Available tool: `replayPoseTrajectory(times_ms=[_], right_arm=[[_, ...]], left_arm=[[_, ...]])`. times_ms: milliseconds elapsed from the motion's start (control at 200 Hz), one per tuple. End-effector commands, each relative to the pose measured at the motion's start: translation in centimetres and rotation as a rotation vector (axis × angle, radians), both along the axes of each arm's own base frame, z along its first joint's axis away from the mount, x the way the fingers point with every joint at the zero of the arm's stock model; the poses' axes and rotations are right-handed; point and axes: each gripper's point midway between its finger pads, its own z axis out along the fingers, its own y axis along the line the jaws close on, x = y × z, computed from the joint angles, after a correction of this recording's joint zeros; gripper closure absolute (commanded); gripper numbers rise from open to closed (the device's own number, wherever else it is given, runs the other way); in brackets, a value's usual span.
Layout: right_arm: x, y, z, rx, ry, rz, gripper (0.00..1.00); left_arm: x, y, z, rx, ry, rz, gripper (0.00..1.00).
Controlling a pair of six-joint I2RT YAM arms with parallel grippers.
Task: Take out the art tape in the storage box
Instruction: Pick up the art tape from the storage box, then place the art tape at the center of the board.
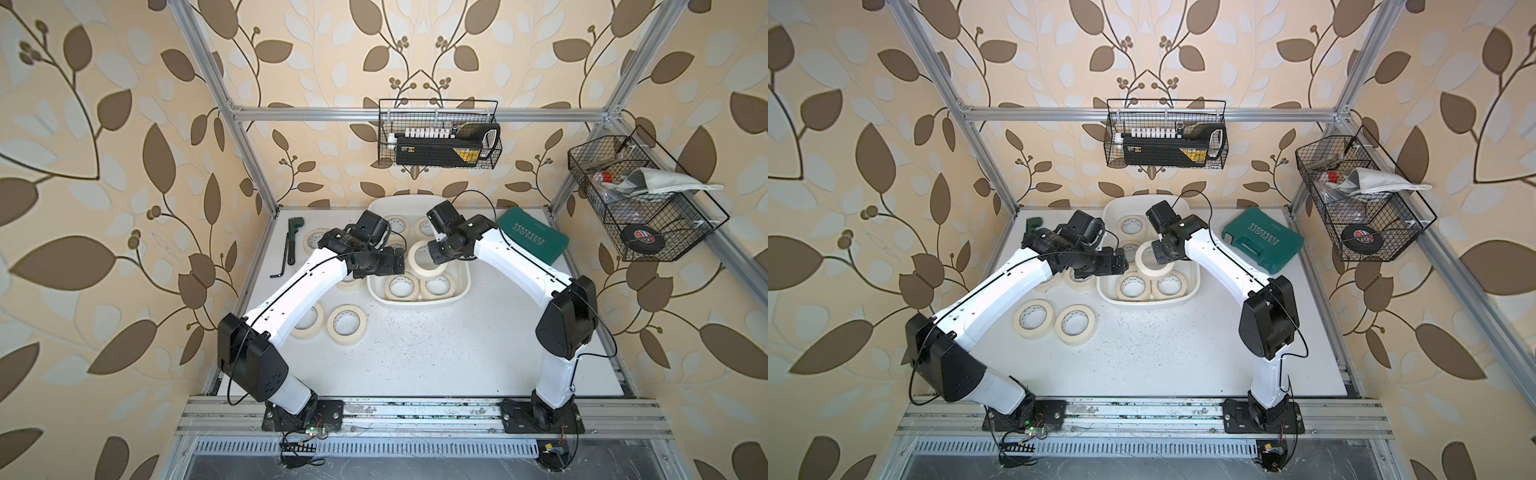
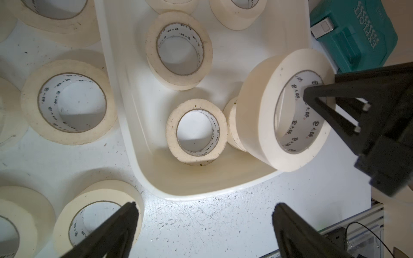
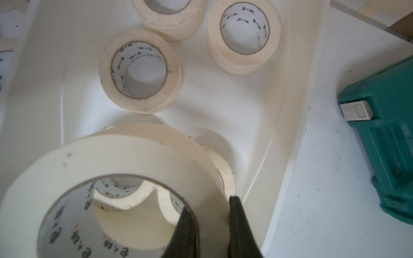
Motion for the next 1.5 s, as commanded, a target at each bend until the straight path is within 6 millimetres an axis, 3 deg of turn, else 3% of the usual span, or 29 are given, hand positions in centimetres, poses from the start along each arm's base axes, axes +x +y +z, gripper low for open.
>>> replayPoseTrajectory(times_ms=[0,405,605,835,990,1245,1494], right_arm=[[-0.9,0.8,1.4,0.055,-0.020,-0.011,1.00],[-1.9,2.4,1.5,0.060,-0.017,0.017,0.99],[-2.0,2.5,1.7,0.062,-0.018,0.021,0.98],[-2.3,2.4,1.4,0.050,-0.006,0.023,0.94],[-2.3,2.3,1.3,0.044,-0.002,0.021,0.90],[-2.6,2.7,3.1,0.101,-0.027,0.027,0.70],[-3.7,4.4,5.8,0.263,-0.050,0.074,0.56]], left_arm=[[1.2,-1.5,1.1,-0.043,-0.028,0.005,0.03],[4.1,-2.7,-0.7,0.006,-0.010,0.033,0.05],[5.0,-3.1,-2.0,0.035,0.014,0.044,0.12],[5.2,-3.8,-2.6,0.026,0.044,0.027,0.49],[5.2,-3.9,-2.8,0.023,0.047,0.024,0.65],[5.0,-3.9,-2.4,0.014,0.047,0.021,0.81],[4.1,-3.7,-1.4,-0.002,0.048,0.005,0.92]])
